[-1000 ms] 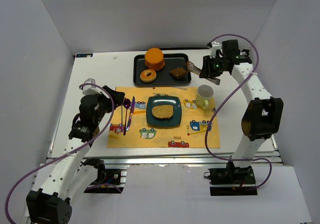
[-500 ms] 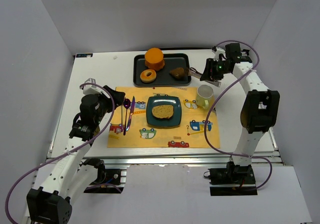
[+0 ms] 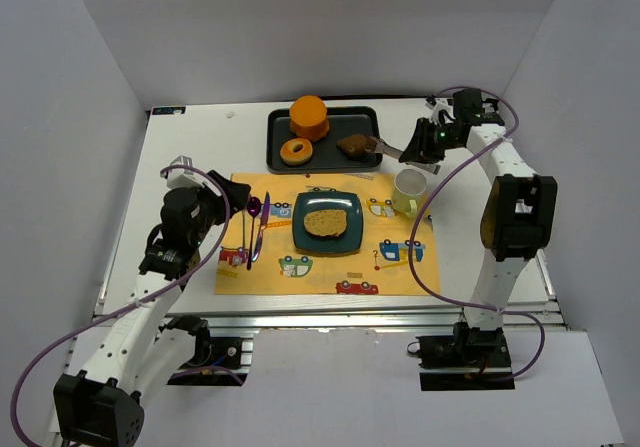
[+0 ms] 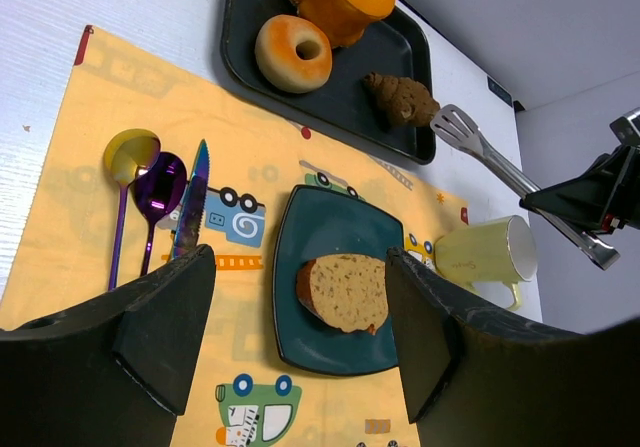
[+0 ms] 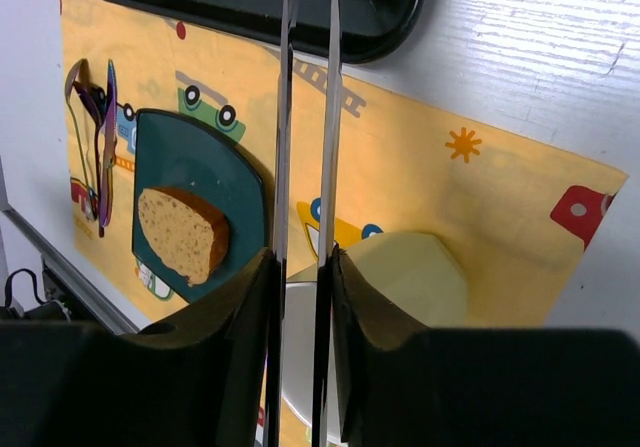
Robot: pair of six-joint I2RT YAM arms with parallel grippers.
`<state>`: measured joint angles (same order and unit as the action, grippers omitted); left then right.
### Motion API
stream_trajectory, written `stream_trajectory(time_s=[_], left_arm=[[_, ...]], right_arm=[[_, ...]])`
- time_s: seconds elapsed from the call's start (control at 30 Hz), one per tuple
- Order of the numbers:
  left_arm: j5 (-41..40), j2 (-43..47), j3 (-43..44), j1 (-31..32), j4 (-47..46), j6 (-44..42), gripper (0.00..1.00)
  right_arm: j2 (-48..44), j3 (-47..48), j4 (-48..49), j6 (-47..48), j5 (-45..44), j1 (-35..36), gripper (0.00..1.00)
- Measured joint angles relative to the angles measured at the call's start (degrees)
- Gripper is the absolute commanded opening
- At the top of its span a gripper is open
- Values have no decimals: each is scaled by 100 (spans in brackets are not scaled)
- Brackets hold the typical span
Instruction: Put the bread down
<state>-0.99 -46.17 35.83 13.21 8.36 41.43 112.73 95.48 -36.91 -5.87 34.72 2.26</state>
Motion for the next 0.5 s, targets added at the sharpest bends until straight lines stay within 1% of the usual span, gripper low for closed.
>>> stream_trajectory(time_s=[0.03,0.13,0.33,0.5], left_arm=[[0,-15,0,0,0,0,78],[0,-50,0,0,2,0,78],[0,-52,0,0,17,-2,78],[0,-52,0,0,17,-2,78]], right_arm=[[0,0,17,-11,4,-7,12],[0,0,94,-7,15,-33,5],[-203,-114,116,133,280,-116,0],[-1167,-739,70,584,870,-166,0]])
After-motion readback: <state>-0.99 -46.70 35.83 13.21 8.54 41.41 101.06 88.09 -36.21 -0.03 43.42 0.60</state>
